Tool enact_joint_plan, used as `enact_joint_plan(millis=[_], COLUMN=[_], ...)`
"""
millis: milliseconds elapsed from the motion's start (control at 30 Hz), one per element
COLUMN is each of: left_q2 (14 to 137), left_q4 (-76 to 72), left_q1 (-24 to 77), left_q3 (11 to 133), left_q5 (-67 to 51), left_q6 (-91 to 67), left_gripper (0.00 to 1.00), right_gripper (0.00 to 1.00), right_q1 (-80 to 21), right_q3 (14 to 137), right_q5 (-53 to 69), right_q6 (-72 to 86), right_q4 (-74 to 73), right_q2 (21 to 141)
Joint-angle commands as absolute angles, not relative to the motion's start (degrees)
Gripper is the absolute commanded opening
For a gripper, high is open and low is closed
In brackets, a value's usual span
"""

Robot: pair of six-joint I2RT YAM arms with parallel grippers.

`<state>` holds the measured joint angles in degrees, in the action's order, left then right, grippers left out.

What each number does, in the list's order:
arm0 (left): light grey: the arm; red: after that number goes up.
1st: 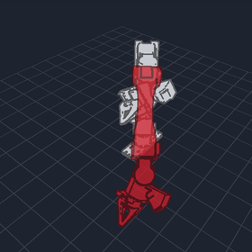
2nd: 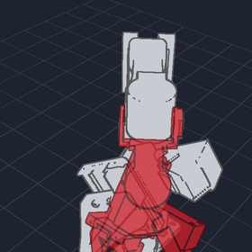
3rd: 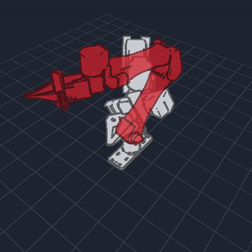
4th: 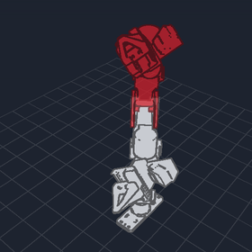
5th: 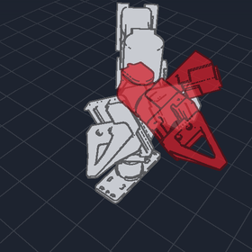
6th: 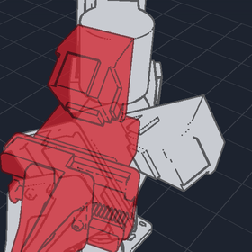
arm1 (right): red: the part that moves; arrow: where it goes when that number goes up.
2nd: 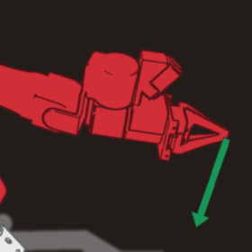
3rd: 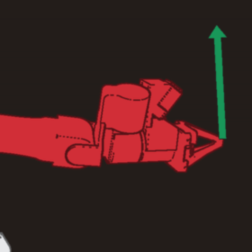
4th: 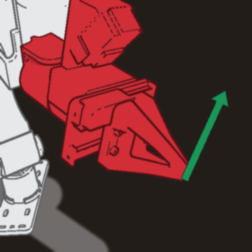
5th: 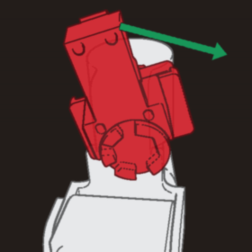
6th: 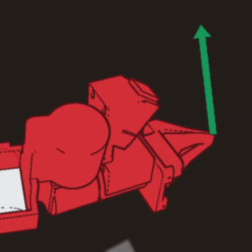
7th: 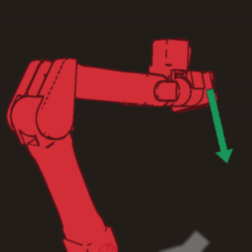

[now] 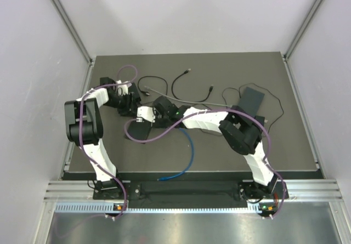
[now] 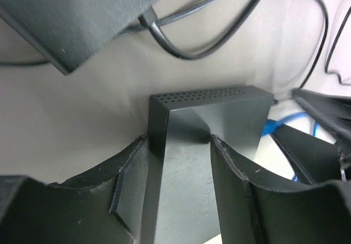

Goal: Insert the plug into the switch port

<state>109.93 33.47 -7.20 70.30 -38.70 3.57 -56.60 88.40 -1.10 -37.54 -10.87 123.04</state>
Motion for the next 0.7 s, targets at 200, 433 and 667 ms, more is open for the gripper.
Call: enact_joint_plan(millis=[200,433,667], left_q2=[108.4,111.7,119.4], left_q4=[42.3,35.0,22.2], left_q1=[-6.9,-3.3,9.4], left_q3=[83.2,92.0,101.1], left_q5=[-40.7,-36.7,-24.5], left_q6=[4.0,1.7,-1.9], left_gripper=[0.55,0.56,0.57], right_gripper=[0.78,0.92,0.93], right_q1=[-50.9,-39.4,-27.0], right_q3=[84.7,86.0,82.4], right_q5=[4.7,12.3,14.5], right_q6=[-32.5,-21.7,-6.9], right_q4=[-4.6,-10.9,-10.0], right_q2=[105.7,101.1,96.1])
